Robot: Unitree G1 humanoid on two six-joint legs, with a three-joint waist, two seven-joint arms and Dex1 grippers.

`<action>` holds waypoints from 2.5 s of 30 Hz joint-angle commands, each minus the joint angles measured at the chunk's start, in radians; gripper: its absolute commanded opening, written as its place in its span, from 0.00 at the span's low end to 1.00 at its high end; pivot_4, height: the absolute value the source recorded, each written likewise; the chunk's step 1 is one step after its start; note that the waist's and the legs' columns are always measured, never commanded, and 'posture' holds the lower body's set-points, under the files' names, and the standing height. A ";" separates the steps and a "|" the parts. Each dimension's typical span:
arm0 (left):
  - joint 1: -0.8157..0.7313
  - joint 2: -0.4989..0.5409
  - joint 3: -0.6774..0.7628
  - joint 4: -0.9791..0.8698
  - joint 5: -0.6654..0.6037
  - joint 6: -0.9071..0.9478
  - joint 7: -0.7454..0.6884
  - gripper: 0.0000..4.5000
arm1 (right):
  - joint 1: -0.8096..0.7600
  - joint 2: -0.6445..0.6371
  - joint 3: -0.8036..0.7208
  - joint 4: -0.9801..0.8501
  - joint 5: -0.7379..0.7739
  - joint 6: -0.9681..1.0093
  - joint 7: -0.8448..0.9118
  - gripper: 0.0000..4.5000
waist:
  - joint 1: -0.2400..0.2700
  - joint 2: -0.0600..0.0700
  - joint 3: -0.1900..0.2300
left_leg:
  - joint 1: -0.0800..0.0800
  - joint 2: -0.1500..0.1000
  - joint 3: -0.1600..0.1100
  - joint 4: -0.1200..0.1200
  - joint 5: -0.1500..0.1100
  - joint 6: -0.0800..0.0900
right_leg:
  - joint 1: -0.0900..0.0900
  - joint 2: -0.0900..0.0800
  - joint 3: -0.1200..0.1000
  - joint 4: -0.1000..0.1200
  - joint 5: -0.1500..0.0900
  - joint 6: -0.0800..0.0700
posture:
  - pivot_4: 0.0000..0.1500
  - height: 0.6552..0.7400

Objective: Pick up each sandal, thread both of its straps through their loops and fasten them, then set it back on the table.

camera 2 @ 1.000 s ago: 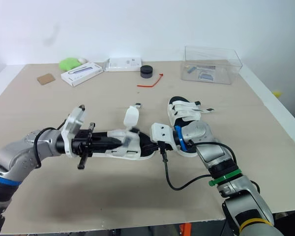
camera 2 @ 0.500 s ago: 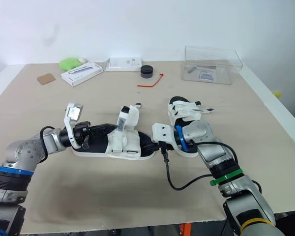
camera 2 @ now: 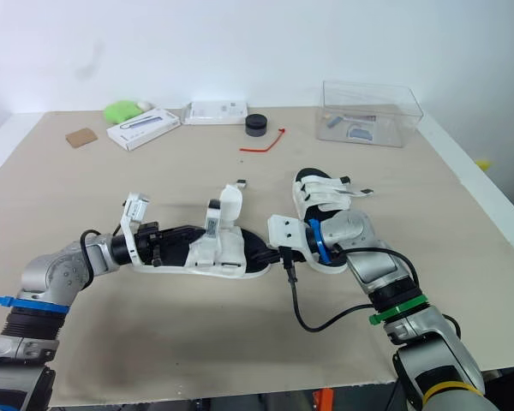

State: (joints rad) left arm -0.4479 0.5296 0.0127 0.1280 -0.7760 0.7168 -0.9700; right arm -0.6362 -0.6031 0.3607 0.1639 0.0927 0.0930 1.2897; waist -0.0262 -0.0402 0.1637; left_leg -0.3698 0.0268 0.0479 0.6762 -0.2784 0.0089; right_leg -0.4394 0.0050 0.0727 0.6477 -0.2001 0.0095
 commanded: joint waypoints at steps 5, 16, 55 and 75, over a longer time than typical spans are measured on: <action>-0.062 0.010 0.062 0.041 0.094 -0.114 -0.003 0.42 | 0.012 -0.016 0.010 0.013 -0.034 0.010 0.004 0.00 | 0.000 0.000 0.000 | 0.000 0.000 0.000 0.000 0.000 0.000 | 0.000 0.000 0.000 0.000 0.000 0.000 | 1.00 1.00; -0.242 0.025 -0.028 0.152 0.181 -0.088 -0.160 0.42 | 0.000 -0.004 0.015 0.031 -0.038 0.002 0.000 0.00 | -0.001 0.000 0.000 | 0.000 0.000 0.000 0.000 0.000 0.000 | 0.000 0.001 0.000 0.000 0.000 0.000 | 1.00 1.00; -0.364 -0.082 -0.068 0.399 0.300 0.032 -0.202 0.42 | 0.026 -0.022 0.010 -0.006 -0.037 0.027 -0.008 0.00 | -0.001 0.000 0.000 | -0.002 0.000 -0.001 0.001 0.000 0.000 | -0.001 0.001 0.000 0.000 0.000 0.000 | 1.00 1.00; -0.370 -0.053 0.122 0.394 0.163 0.156 -0.212 0.01 | 0.033 -0.027 0.015 -0.017 -0.037 0.033 -0.001 0.00 | -0.004 -0.001 0.000 | -0.002 0.000 -0.001 0.001 0.000 0.000 | -0.001 0.001 0.000 0.000 0.001 0.001 | 1.00 1.00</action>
State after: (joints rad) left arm -0.8113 0.4600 0.0817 0.5521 -0.5779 0.8648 -1.1929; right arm -0.6254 -0.6089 0.3589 0.1389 0.0925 0.1144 1.2798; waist -0.0298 -0.0409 0.1634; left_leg -0.3723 0.0268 0.0469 0.6777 -0.2786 0.0087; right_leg -0.4402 0.0065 0.0724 0.6474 -0.1996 0.0102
